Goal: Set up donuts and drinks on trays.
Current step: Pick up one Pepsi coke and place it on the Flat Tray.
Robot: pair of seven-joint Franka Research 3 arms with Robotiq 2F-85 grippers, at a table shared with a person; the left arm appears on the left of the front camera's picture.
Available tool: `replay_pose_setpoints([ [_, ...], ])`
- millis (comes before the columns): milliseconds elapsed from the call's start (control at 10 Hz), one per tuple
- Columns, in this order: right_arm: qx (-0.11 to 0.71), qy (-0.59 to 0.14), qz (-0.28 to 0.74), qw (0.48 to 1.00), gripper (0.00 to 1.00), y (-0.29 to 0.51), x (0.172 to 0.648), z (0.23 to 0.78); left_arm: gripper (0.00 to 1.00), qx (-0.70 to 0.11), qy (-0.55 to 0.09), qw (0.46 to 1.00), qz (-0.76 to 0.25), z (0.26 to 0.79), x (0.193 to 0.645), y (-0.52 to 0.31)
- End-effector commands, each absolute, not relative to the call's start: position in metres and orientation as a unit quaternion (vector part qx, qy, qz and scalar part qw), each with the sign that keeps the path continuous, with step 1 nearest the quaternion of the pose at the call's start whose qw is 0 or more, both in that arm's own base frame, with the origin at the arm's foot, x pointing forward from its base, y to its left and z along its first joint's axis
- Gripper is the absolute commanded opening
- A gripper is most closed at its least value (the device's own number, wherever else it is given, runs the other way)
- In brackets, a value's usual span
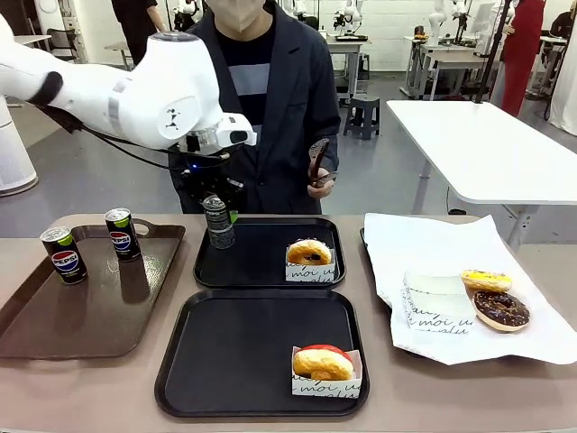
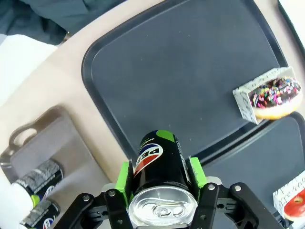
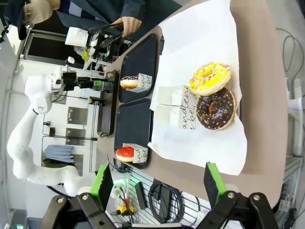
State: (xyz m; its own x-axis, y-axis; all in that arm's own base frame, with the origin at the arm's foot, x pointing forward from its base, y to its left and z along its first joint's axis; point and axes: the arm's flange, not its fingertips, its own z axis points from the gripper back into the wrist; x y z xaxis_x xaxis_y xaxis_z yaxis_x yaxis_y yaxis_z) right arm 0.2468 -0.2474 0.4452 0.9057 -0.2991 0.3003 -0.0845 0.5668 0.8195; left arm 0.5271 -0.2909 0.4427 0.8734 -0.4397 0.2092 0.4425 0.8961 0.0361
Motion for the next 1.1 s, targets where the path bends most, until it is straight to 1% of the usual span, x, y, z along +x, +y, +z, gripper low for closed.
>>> replay_pose_setpoints([
  [0, 0.472, -0.223, -0.058, 0.851, 1.00, -0.247, 0.249, 0.446, 0.58, 0.003, -0.120, 0.967, -0.226, 0.433, 0.541, -0.311],
  [300, 0.472, -0.223, -0.058, 0.851, 1.00, -0.247, 0.249, 0.446, 0.58, 0.008, -0.109, 0.964, -0.243, 0.406, 0.548, -0.339],
  [600, 0.472, -0.223, -0.058, 0.851, 1.00, -0.247, 0.249, 0.446, 0.58, 0.011, -0.106, 0.962, -0.251, 0.394, 0.549, -0.342],
  [700, 0.472, -0.223, -0.058, 0.851, 1.00, -0.247, 0.249, 0.446, 0.90, 0.011, -0.097, 0.963, -0.251, 0.392, 0.550, -0.340],
  [800, 0.472, -0.223, -0.058, 0.851, 1.00, -0.247, 0.249, 0.446, 1.00, 0.007, -0.093, 0.964, -0.249, 0.393, 0.549, -0.338],
  [1000, 0.472, -0.223, -0.058, 0.851, 1.00, -0.247, 0.249, 0.446, 1.00, 0.003, -0.091, 0.964, -0.250, 0.412, 0.534, -0.335],
])
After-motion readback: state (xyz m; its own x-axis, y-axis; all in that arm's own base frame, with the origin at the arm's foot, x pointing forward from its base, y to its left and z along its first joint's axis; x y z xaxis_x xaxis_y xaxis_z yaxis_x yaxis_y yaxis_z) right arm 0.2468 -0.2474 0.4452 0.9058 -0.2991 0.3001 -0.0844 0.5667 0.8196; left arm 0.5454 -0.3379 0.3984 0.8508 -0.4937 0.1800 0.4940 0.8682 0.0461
